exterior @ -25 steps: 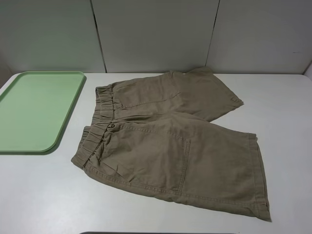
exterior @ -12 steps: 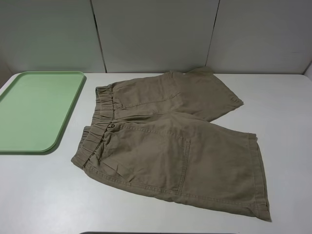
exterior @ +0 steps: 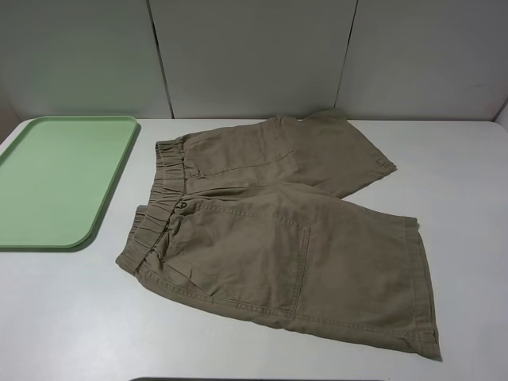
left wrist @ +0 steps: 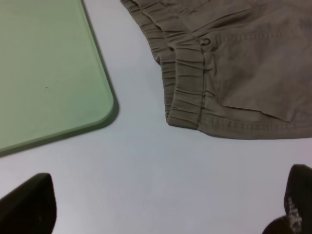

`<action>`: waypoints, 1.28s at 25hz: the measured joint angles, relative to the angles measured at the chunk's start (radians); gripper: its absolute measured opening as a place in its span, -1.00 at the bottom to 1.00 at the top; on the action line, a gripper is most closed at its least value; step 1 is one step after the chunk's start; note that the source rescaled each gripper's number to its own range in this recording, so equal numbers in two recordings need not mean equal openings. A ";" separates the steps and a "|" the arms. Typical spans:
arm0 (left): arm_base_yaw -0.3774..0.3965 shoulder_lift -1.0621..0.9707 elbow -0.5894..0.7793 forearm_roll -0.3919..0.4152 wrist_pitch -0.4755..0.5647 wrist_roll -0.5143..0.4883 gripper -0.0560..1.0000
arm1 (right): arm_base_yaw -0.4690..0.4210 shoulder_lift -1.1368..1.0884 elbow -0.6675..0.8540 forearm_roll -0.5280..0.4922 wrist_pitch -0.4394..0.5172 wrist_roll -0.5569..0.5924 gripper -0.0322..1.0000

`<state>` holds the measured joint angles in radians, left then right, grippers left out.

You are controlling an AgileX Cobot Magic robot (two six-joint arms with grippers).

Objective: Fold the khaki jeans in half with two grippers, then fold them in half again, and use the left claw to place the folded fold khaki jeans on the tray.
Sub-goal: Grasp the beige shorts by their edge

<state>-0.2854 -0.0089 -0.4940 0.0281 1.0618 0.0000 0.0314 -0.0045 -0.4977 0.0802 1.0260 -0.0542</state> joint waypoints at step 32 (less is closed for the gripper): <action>0.000 0.652 -0.217 -0.021 -0.216 0.168 0.99 | 0.036 0.676 -0.241 0.216 -0.081 -0.404 1.00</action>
<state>-0.2854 0.6434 -0.7111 0.0067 0.8458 0.1684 0.0675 0.6712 -0.7383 0.2963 0.9454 -0.4583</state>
